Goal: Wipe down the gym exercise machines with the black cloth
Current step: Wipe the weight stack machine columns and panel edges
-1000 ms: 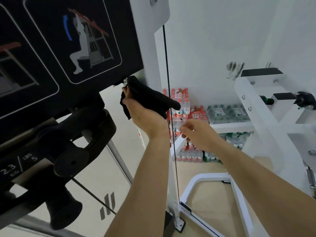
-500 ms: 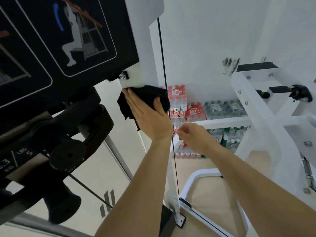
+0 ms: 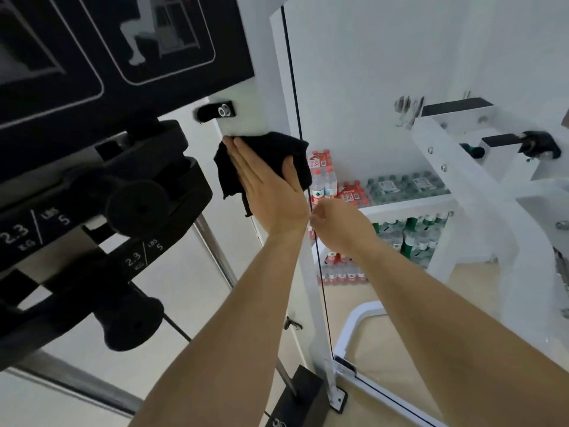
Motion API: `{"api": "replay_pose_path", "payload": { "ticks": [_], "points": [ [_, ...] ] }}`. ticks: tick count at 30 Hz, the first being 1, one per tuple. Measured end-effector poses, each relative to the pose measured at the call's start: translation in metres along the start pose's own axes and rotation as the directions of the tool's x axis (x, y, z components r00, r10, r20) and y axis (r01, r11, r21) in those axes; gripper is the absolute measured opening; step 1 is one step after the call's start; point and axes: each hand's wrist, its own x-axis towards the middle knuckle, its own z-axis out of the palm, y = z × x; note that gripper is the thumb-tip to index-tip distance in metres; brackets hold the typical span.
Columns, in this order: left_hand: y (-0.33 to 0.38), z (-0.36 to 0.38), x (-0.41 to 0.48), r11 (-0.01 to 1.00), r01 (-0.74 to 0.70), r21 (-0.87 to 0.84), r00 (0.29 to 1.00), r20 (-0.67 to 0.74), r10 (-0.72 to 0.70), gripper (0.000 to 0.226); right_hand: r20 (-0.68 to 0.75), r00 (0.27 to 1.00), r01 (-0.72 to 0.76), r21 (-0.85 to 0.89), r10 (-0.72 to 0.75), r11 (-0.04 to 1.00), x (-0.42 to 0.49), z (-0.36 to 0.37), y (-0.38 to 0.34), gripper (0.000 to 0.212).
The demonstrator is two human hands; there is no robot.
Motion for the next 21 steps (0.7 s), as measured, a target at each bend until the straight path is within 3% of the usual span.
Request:
{"api": "replay_pose_path", "payload": {
  "ticks": [4,7,11,16,21],
  "points": [
    [-0.025,0.002,-0.031,1.0,-0.002,-0.016,1.0,0.029,0.003,0.076,-0.024,0.998,-0.056,-0.091,0.054,0.994,0.001,0.021,0.004,0.013],
    [-0.039,0.002,-0.042,0.998,-0.07,-0.002,0.997,0.039,0.07,0.077,-0.044,0.998,-0.05,-0.1,0.045,0.994,0.002,0.033,0.005,0.023],
    [-0.031,0.004,-0.022,0.989,-0.139,-0.049,0.99,-0.024,0.138,0.076,-0.038,0.998,-0.052,-0.161,0.046,0.986,0.008,0.037,0.01,0.026],
    [-0.028,0.009,-0.007,0.966,-0.253,-0.049,0.961,-0.133,0.244,0.073,-0.197,0.98,-0.062,-0.119,0.037,0.991,0.019,0.045,0.018,0.025],
    [-0.074,0.016,-0.069,0.966,-0.254,-0.044,0.967,-0.037,0.252,0.071,-0.114,0.993,-0.071,-0.238,0.045,0.969,0.002,0.079,0.034,0.019]
  ]
}}
